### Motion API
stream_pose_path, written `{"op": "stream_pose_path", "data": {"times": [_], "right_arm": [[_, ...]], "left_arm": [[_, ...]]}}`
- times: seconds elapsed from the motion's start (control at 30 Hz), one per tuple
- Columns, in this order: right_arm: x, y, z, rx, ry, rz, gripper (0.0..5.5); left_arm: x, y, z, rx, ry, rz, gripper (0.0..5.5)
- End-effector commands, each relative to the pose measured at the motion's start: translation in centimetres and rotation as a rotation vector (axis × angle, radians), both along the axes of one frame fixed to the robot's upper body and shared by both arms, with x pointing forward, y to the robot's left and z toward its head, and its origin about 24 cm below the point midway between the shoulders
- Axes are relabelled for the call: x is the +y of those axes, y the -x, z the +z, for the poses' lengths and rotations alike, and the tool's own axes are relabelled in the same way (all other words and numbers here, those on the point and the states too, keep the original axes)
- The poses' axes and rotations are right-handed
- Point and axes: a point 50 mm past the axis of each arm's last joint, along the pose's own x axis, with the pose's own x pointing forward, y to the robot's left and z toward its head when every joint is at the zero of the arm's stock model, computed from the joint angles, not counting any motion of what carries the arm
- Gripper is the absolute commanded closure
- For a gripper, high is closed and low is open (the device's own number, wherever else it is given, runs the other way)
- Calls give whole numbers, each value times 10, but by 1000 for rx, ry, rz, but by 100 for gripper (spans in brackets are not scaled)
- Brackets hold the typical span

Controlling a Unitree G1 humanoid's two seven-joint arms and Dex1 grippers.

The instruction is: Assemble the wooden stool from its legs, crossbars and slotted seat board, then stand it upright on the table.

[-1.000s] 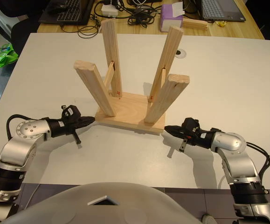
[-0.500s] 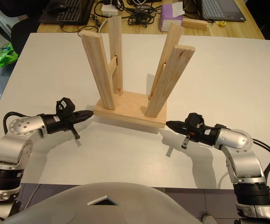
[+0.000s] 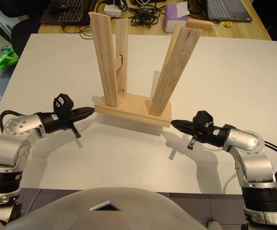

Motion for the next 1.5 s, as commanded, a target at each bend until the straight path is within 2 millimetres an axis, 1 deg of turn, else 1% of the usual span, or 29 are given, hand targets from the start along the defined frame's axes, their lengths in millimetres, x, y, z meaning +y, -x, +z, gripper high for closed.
{"op": "stream_pose_path", "data": {"times": [0.03, 0.37, 0.6, 0.83, 1.17, 1.5], "right_arm": [[26, -4, 16, -74, -136, 97, 550], [28, -10, 28, -92, -199, 76, 550], [28, -10, 30, -93, -235, 60, 550], [29, -12, 32, -93, -252, 53, 550], [29, -13, 36, -96, -268, 51, 550], [32, -14, 37, -102, -283, 46, 550]], "left_arm": [[-35, 4, 14, -31, 158, -174, 546], [-36, 2, 19, -46, 177, -173, 546], [-41, 2, 28, -71, 252, -182, 546], [-41, 0, 30, -77, 264, -173, 546], [-46, -1, 40, -100, 299, -173, 546], [-46, -3, 44, -110, 307, -166, 546]]}}
